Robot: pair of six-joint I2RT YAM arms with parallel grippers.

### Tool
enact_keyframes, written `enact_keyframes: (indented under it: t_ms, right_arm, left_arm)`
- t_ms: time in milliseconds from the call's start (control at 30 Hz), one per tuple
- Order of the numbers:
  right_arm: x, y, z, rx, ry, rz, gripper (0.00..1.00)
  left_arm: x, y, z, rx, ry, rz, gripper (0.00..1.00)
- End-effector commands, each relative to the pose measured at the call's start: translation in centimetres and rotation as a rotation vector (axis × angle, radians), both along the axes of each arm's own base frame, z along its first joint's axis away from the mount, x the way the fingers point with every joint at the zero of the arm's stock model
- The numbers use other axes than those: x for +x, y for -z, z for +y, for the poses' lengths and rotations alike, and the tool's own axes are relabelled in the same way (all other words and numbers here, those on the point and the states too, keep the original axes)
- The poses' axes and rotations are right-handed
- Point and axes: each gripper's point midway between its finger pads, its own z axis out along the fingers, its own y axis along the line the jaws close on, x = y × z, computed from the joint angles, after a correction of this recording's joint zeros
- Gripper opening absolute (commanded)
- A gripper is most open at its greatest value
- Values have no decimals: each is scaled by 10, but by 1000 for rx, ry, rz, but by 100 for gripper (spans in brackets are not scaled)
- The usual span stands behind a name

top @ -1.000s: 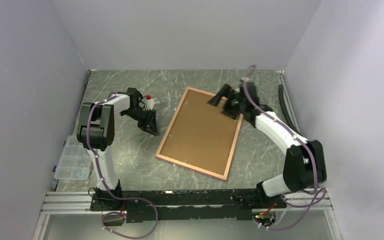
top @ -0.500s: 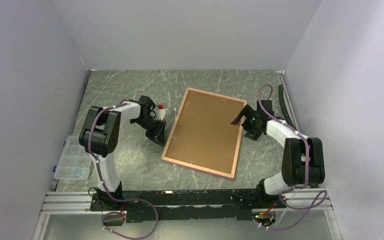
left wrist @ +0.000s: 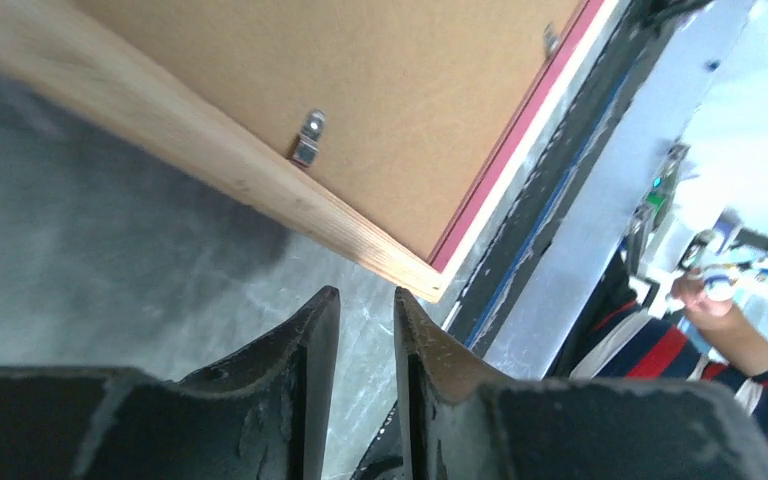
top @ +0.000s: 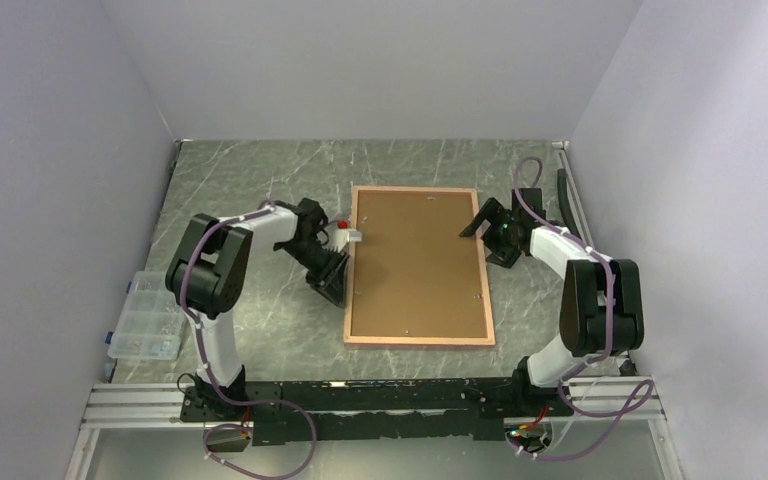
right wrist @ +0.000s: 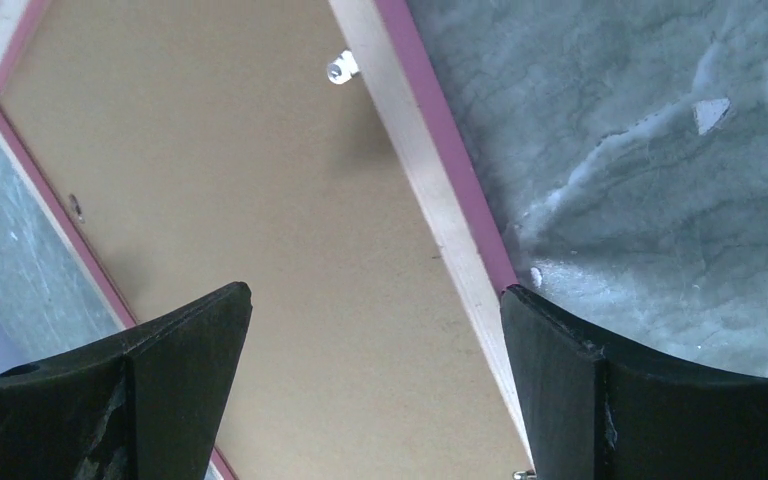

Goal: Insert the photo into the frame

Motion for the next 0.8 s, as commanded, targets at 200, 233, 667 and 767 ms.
enact_keyframes:
  t_ms: [200,233,667,767]
  right_arm:
    - [57,-81,53,-26,-94,-223,99]
    - [63,-83,68,-16,-120,-227,98]
    - [106,-61,225,149,-403,-217,83]
    - [112,-52,241,180,-423,-203,80]
  left_arm:
    - [136,-62,19,-198,-293,-154,36]
    - [146,-60,16,-207,-317,-152,36]
    - [172,-19,-8,-251,-417,-39,42]
    - [173,-9,-10,-224,-413,-46,39]
